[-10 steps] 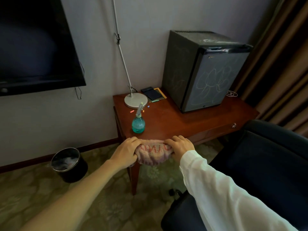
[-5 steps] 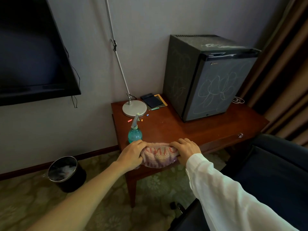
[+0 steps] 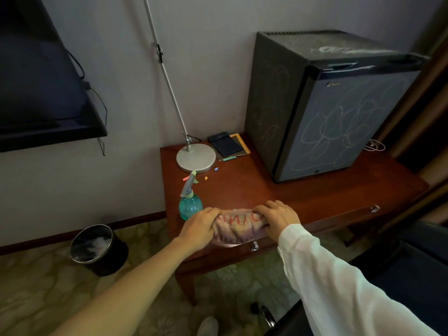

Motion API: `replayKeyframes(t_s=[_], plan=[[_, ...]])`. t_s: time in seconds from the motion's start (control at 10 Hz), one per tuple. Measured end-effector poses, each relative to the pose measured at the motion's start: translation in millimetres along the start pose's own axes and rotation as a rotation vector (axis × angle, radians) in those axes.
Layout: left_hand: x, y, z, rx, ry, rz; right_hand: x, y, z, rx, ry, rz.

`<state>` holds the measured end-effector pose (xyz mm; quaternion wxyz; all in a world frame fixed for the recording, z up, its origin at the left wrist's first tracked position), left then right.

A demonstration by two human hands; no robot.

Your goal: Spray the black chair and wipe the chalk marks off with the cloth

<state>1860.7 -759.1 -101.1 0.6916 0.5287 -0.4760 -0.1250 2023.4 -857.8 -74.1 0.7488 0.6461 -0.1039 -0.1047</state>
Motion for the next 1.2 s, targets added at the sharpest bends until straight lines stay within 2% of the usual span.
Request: replayKeyframes(t_s=[0.3, 0.4, 0.5, 0.6, 0.7, 1.0, 1.2], plan=[[-44.6, -40.2, -134.6, 0.043, 0.107, -0.069, 51.5, -37.0, -119.1, 0.022, -0.072, -0.068], [-68.1, -52.4, -171.0, 0.087, 0.186, -0.223, 60.4, -64.1, -164.1, -0.022, -0.072, -0.107], [-95.9, -64.8, -195.6, 0.124, 0.31, -0.218, 61.3, -88.8, -200.6, -0.013, -0.064, -0.126], [-116.3, -77.7, -206.5, 0.106, 0.413, -0.203, 56.3, -111.7, -223.4, -0.045, -0.051, -0.144], [-123.7, -89.7, -206.3, 0.025, 0.44, -0.212, 53.3, -130.5, -231.5, -0.083, -0.045, -0.186], [-99.3, -75.4, -195.4, -0.082, 0.391, -0.217, 55.2, -101.3, -215.3, -0.151, -0.05, -0.163], [-44.3, -25.6, -177.8, -0.051, 0.242, -0.151, 54.6, -28.9, -180.0, -0.041, -0.032, -0.081]])
Point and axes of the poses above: each hand's wrist, its own z-axis away from the middle knuckle, its own y-axis out of the back of the hand, x = y × z, the point moved 7 cm from there along -z, towards the middle knuckle, and after that the axes turned 3 degrees about z, right-handed, at the moved point
